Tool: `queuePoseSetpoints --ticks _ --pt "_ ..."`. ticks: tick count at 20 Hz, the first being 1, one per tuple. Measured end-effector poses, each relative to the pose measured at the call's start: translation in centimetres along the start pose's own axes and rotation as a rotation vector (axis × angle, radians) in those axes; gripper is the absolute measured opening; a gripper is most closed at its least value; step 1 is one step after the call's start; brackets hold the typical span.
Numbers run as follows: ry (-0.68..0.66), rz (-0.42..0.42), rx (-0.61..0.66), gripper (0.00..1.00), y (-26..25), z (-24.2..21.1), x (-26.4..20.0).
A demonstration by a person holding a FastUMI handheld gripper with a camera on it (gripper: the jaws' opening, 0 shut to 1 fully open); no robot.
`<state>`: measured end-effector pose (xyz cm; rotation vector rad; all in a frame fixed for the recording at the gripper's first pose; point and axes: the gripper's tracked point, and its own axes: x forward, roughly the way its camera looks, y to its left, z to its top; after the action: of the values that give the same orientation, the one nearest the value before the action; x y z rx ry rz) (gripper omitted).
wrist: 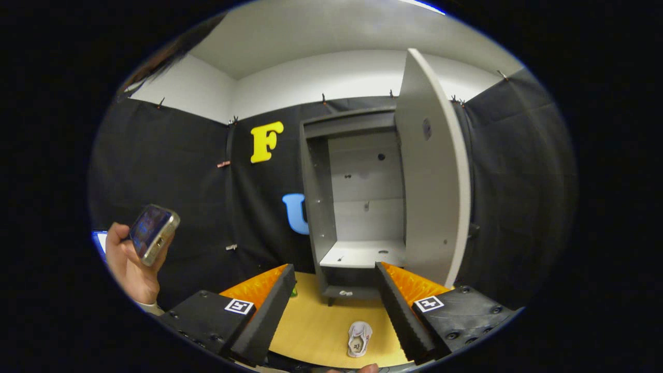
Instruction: Open the shoe cabinet door, grab the shoes and put them into the shoe cabinet, then close the shoe cabinet door.
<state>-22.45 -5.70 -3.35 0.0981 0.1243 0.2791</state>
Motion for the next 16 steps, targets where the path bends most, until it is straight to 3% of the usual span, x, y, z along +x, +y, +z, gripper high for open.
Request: queuePoseSetpoints --ticks 6,16 --pt "0.307 -0.01 0.024 0.99 1.3 -13.2 4.5" --pt "0.571 -0.08 0.101 0.99 -1.9 -31.8 11.1"
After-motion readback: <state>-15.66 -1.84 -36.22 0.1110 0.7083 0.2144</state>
